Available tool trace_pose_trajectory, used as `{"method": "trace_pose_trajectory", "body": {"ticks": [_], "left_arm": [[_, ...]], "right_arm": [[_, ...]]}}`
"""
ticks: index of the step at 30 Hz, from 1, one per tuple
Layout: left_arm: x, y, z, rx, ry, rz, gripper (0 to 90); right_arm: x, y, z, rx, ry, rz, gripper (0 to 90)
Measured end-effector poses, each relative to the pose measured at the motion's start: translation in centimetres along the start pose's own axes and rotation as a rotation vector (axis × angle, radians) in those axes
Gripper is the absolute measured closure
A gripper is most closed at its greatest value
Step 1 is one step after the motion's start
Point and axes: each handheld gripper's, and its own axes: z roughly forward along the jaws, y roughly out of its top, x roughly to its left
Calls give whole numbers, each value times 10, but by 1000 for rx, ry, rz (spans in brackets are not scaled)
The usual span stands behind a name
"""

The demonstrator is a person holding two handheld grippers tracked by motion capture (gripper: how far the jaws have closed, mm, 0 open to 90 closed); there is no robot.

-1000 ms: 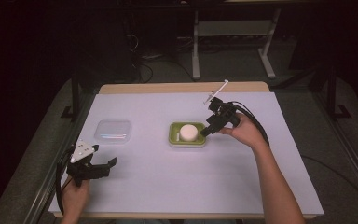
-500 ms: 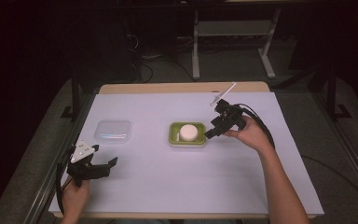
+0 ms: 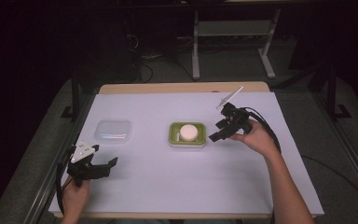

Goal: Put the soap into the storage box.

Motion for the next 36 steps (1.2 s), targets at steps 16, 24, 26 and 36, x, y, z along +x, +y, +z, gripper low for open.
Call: {"method": "trace_pose_trajectory", "body": {"ticks": [16, 24, 26, 36], "left_arm": [[0, 0, 0, 5, 2, 5, 145], [0, 0, 0, 6, 2, 6, 145], [0, 0, 0, 5, 2, 6, 145], [-1, 0, 1, -1, 0, 15, 145]], "right_arm": [[5, -28, -13, -24, -2, 32, 255], [9, -39, -17, -23, -8, 44, 243], [9, -43, -19, -26, -16, 34, 243], [14, -66, -23, -34, -30, 52, 239]]}}
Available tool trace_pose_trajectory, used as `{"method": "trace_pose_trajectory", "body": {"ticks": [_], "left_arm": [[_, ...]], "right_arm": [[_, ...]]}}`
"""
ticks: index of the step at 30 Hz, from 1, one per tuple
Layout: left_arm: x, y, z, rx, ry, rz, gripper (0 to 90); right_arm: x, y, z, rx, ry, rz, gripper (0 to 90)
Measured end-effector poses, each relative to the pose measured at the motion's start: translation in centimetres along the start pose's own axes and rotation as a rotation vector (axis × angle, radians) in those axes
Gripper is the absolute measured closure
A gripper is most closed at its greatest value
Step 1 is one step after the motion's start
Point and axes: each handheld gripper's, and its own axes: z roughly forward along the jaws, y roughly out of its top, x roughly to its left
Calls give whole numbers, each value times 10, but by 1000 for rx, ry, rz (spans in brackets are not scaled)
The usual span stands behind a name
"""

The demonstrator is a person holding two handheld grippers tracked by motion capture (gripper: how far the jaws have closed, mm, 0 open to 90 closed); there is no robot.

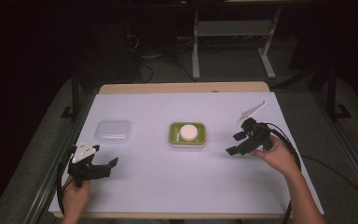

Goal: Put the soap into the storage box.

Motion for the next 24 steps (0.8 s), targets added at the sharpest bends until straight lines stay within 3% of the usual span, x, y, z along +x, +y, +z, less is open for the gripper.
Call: {"method": "trace_pose_trajectory", "body": {"ticks": [1, 24], "left_arm": [[0, 0, 0, 1, 1, 2, 145], [-1, 0, 1, 10, 5, 13, 145]], "right_arm": [[0, -2, 0, -6, -3, -11, 238], [9, -63, -14, -43, -23, 81, 226]]}}
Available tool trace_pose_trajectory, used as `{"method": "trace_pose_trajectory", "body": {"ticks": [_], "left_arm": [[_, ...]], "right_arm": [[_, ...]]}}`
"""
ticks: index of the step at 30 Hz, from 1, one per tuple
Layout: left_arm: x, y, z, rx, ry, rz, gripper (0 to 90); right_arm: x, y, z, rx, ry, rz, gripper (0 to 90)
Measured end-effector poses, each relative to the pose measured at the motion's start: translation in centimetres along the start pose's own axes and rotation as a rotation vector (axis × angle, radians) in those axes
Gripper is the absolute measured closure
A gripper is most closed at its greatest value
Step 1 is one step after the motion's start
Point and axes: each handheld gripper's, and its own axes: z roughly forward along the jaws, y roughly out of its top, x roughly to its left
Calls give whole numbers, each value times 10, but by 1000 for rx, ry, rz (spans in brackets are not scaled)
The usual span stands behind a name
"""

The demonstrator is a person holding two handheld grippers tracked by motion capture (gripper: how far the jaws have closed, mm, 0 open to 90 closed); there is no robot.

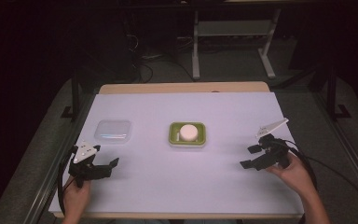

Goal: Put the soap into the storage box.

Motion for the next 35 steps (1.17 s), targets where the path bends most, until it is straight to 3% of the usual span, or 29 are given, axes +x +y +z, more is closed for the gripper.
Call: {"method": "trace_pose_trajectory", "body": {"ticks": [27, 31, 35], "left_arm": [[0, -1, 2, 7, -1, -2, 145], [0, -1, 2, 7, -2, 6, 145], [-2, 0, 3, 5, -2, 10, 145]], "right_arm": [[16, -59, -12, -66, -26, 62, 208], [21, -63, -10, -64, -49, 51, 194], [28, -70, -13, -102, -66, 56, 193]]}}
